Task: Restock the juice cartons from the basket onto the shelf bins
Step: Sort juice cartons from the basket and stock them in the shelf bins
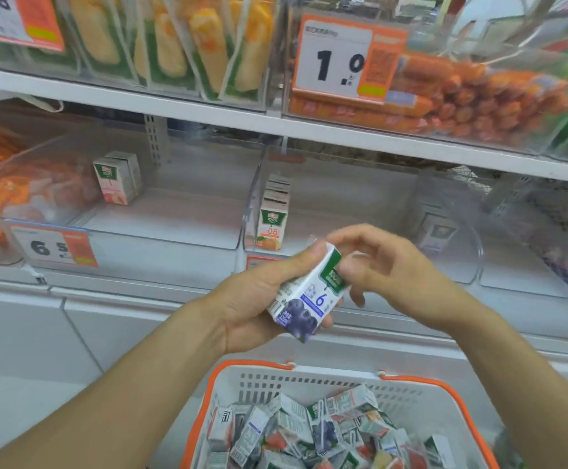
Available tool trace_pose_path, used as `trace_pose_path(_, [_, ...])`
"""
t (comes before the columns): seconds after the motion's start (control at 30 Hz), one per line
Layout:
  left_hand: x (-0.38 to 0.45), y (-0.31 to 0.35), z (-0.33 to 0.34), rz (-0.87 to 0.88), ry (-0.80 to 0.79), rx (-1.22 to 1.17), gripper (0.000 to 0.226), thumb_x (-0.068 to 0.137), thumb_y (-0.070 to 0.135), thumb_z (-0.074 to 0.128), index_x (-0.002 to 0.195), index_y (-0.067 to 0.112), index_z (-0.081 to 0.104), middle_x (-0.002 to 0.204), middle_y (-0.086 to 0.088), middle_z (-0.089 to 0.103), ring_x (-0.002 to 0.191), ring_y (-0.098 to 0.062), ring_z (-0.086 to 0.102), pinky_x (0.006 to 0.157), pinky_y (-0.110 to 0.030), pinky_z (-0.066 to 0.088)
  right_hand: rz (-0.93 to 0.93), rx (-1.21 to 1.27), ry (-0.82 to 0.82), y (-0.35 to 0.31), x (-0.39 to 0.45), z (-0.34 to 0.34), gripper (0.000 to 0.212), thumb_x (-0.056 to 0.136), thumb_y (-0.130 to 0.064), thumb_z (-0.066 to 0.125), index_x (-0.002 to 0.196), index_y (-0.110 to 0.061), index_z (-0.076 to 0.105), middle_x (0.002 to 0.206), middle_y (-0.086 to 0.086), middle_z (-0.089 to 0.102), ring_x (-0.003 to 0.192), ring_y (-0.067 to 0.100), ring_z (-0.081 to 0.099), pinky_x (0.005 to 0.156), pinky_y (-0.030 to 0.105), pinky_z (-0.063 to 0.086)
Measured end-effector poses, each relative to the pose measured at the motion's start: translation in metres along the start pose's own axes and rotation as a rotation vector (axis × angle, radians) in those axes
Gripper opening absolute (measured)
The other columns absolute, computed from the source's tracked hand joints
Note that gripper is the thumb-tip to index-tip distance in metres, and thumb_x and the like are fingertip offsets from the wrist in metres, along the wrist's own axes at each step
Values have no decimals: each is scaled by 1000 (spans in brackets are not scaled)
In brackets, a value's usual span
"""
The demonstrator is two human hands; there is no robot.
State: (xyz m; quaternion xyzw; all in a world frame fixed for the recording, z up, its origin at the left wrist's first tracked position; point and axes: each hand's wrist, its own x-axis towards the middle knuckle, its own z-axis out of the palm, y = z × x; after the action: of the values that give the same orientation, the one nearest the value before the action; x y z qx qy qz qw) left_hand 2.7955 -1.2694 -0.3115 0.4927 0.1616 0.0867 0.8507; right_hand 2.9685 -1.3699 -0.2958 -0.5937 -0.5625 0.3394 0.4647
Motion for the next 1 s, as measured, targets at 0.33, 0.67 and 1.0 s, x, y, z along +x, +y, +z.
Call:
trace_pose_path(0.33, [65,-20,42,362,255,451,60,69,55,72,114,17,62,100,0,72,92,-14,68,88,-38,54,-194,51,275,32,-81,-79,38,75,-11,77,110,-11,61,96,4,73,79,24,71,74,31,58])
trace_pose_path(0.67, [118,-49,41,663,509,1500,26,82,50,71,100,32,65,92,18,67,91,-10,64,85,-35,46,-118,-96,928,81,-97,-196,34,89,3,67,119,-2,53,103,11,68,85,17,74,79,40,62])
trace_pose_path(1.0, [119,-56,44,692,585,1645,15,78,39,79,76,34,66,56,33,38,54,-3,52,67,-29,33,380,-422,726,105,-53,-231,41,76,-8,84,113,-11,66,103,7,69,73,19,71,65,30,62])
